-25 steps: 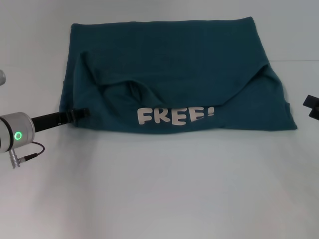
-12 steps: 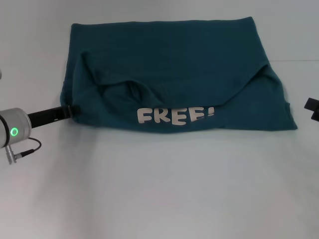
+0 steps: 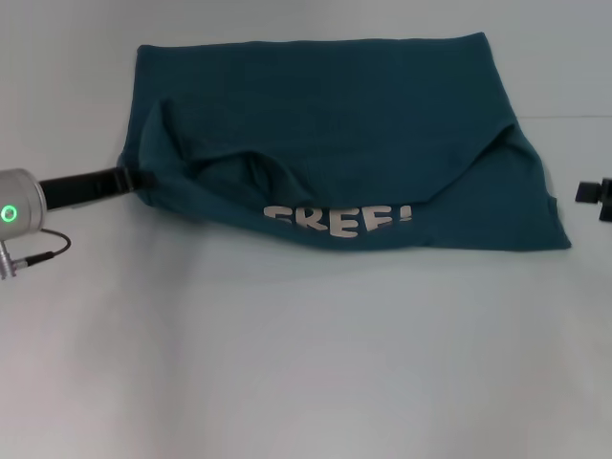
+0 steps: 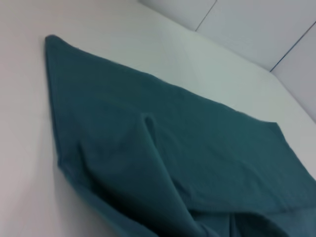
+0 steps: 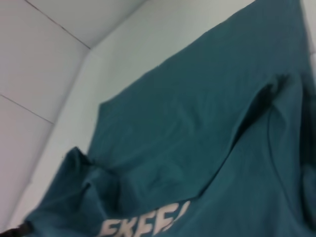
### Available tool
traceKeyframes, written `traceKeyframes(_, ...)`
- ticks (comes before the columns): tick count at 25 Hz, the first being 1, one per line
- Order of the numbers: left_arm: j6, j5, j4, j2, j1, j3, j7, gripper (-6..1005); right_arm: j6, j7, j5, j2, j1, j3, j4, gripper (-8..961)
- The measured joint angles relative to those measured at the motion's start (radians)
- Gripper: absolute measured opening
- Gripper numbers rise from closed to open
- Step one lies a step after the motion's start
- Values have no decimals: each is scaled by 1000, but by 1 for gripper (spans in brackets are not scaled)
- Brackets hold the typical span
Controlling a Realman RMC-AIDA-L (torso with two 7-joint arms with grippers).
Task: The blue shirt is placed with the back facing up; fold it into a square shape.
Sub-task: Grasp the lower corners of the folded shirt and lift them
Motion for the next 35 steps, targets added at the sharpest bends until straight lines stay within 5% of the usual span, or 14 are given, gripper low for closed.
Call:
traceKeyframes(4, -5, 0, 1, 6, -14, 0, -18, 27, 64, 49, -136, 0, 80, 0, -31, 757)
traceKeyframes(10, -8, 0, 1, 9, -34, -1, -56, 26, 171, 164, -363, 29, 181, -44, -16, 757)
traceKeyframes(35, -48, 0, 0, 2, -42, 3, -58, 27, 469, 140, -387, 104, 200, -209, 91, 748)
